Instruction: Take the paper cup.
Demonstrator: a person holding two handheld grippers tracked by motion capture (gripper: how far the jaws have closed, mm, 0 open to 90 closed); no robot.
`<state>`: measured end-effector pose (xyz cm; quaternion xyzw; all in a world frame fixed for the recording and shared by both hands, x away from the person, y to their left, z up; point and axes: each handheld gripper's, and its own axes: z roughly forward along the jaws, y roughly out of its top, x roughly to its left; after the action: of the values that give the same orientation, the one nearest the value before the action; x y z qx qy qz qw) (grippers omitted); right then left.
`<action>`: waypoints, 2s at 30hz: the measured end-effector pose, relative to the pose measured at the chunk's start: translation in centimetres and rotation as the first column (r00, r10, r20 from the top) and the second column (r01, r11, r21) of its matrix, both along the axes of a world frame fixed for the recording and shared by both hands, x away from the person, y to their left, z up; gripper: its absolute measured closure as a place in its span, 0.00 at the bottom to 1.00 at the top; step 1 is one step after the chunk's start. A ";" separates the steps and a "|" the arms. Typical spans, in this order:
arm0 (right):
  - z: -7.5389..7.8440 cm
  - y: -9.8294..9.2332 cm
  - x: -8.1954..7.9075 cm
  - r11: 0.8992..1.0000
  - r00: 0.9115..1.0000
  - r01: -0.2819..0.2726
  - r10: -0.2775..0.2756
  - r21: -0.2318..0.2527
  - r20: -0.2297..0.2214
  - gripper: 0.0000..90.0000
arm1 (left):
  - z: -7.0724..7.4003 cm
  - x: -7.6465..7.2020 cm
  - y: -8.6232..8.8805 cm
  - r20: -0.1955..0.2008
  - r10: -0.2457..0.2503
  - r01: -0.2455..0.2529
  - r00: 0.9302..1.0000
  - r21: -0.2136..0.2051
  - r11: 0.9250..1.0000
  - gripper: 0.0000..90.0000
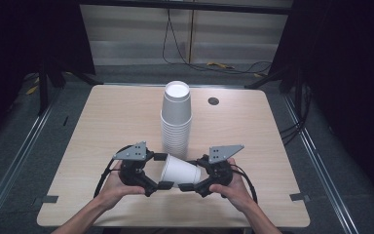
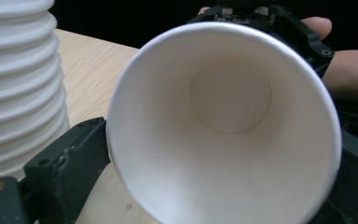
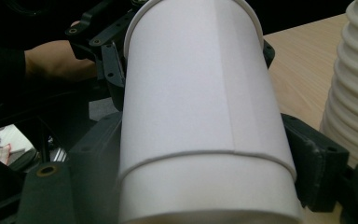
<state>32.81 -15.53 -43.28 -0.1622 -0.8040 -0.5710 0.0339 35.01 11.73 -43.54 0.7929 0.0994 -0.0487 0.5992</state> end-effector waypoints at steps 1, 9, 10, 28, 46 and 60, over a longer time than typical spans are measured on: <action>0.0 0.1 0.0 1.000 1.000 -0.004 0.004 -0.002 0.002 0.25 | 0.0 0.0 0.0 0.000 -0.001 0.001 1.000 0.000 1.000 0.05; -0.1 0.2 -0.1 1.000 1.000 -0.029 0.029 -0.012 -0.002 0.25 | 0.0 -0.3 -0.2 0.008 -0.029 0.029 1.000 0.006 1.000 0.08; -0.1 0.2 -0.1 0.999 1.000 -0.030 0.030 -0.017 -0.003 0.25 | 0.1 -0.3 -0.2 0.009 -0.029 0.028 1.000 0.008 1.000 0.08; -0.4 0.6 0.0 0.998 1.000 -0.023 0.023 -0.066 0.000 0.22 | 0.3 -0.1 0.0 0.025 -0.036 0.034 0.999 0.063 0.997 0.12; -0.1 0.1 0.3 0.997 1.000 0.013 -0.012 -0.076 0.013 0.16 | 0.2 0.0 0.8 0.009 0.017 -0.017 1.000 0.111 0.994 0.12; 0.1 -1.1 0.7 0.992 0.993 0.116 -0.115 -0.039 0.022 0.16 | 0.4 0.2 2.0 0.009 0.063 -0.064 0.998 0.170 0.983 0.12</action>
<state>33.50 -16.62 -43.15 -0.2034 -0.8049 -0.5574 -0.0105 35.18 13.73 -43.10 0.8377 0.1274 -0.0193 0.5308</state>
